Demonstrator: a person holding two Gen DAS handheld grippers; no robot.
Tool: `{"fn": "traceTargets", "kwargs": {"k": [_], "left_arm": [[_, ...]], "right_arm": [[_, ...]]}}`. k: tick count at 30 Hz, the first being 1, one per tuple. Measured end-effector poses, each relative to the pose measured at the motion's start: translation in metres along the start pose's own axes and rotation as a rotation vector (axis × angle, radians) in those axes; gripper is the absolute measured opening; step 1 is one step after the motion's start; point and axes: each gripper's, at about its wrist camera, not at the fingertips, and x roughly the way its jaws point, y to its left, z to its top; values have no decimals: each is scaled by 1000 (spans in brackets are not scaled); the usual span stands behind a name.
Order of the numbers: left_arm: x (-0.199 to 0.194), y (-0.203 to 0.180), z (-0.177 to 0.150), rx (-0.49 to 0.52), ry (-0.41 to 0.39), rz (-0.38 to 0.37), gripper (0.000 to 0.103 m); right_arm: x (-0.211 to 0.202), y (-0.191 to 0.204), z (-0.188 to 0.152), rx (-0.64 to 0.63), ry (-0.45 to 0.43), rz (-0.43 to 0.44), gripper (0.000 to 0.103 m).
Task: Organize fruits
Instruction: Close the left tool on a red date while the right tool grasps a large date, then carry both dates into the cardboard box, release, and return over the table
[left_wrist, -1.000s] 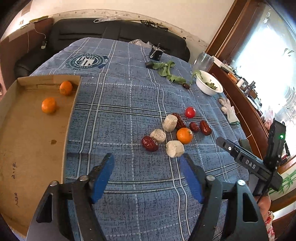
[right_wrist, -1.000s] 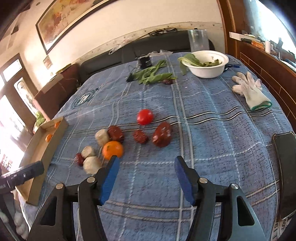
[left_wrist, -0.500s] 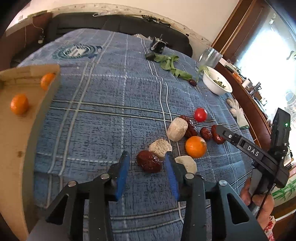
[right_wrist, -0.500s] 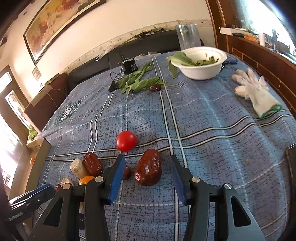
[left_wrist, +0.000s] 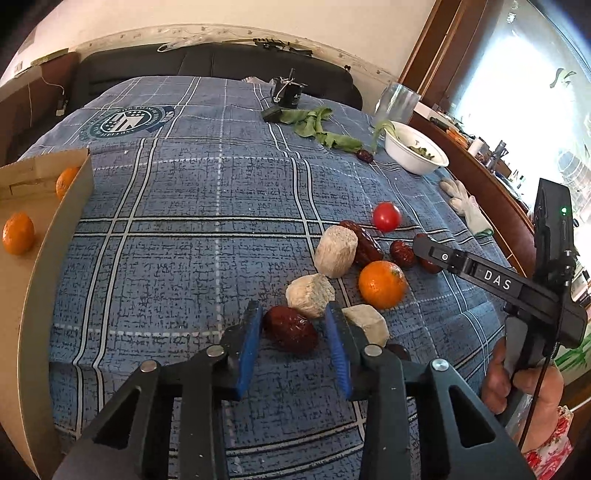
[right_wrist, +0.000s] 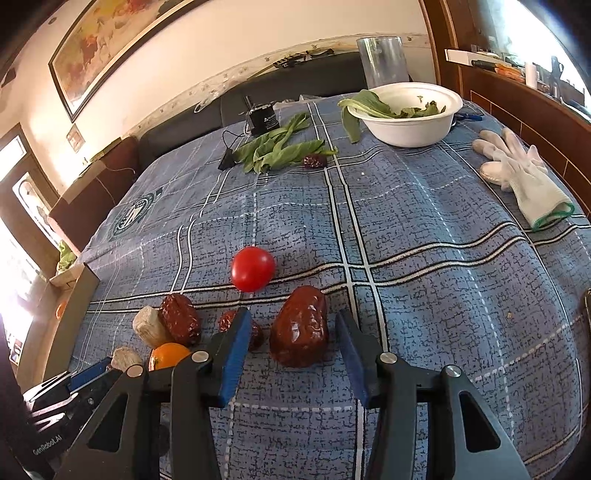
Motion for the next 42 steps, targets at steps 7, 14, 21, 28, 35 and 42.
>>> {"fn": "traceTargets", "kwargs": {"k": [7, 14, 21, 28, 35, 42], "left_arm": [[-2, 0, -3, -7, 7, -8, 28], [-3, -9, -7, 45, 13, -5, 29], [-4, -11, -5, 53, -13, -32, 28], [-16, -7, -4, 35, -66, -28, 29], [-99, 21, -18, -51, -87, -82, 29], [-164, 106, 18, -138, -133, 130, 29]], "right_arm": [[-1, -2, -1, 3, 3, 1, 34], [0, -2, -1, 4, 1, 2, 34], [-7, -5, -2, 25, -32, 1, 33], [-27, 10, -10, -10, -75, -47, 33], [-74, 76, -22, -114, -84, 117, 34], [-65, 189, -21, -246, 9, 322, 34]]}}
